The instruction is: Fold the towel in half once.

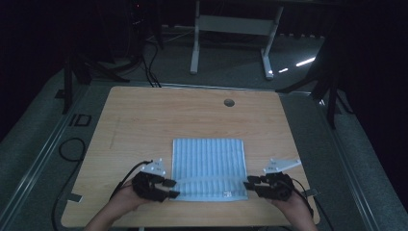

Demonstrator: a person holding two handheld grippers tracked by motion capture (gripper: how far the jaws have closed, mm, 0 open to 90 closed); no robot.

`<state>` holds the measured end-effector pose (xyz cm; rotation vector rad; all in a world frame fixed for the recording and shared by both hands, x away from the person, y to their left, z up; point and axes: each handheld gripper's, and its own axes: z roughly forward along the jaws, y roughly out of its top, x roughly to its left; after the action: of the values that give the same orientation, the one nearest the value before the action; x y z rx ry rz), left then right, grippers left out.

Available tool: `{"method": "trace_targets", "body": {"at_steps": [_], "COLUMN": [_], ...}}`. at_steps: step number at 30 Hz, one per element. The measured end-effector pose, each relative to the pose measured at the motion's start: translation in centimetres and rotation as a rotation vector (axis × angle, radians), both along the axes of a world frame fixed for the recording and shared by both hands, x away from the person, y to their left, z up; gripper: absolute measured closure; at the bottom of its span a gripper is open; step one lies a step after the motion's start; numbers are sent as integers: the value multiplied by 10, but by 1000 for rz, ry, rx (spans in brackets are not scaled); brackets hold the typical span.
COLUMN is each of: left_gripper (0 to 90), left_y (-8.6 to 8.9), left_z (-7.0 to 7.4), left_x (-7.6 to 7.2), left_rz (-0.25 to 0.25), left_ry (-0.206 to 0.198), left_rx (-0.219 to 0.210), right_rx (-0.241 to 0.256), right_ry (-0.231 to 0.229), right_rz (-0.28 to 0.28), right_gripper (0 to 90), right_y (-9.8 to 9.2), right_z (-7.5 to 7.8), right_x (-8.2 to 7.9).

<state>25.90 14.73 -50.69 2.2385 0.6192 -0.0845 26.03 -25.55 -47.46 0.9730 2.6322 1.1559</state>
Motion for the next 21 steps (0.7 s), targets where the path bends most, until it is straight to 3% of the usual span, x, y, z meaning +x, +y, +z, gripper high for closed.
{"method": "trace_targets", "body": {"at_steps": [1,4,5,6,7,10,11,12,13,17,21], "left_gripper": [464,464,464,464,464,464,462,462,459,460,484], "left_y": [1,4,5,5,6,6,7,7,6,-3,-13], "left_z": [-9,-13,-13,-13,-11,-10,-10,-11,-14,-24,-32], "left_x": [-9,-12,-10,-10,-3,6,12,18,28,42,43], "left_rz": [15,29,65,65,99,129,139,144,176,151,120], "left_ry": [20,32,14,14,5,-2,9,25,56,122,137], "left_rx": [43,34,30,30,25,26,17,13,24,70,119], "right_rx": [-11,-15,2,2,-8,-31,-36,-36,-51,-88,-115], "right_ry": [25,56,73,73,65,76,82,82,91,125,152], "right_rz": [-18,-75,-80,-80,-80,-77,-75,-75,-73,-69,-38], "right_gripper": [626,601,587,587,575,559,552,552,548,541,614], "right_y": [-5,-18,-20,-20,-17,-13,-7,-7,-2,8,15], "right_z": [-6,-15,-17,-17,-19,-23,-27,-27,-31,-43,-51], "right_x": [-5,-8,-6,-6,-2,7,18,18,29,47,52]}}
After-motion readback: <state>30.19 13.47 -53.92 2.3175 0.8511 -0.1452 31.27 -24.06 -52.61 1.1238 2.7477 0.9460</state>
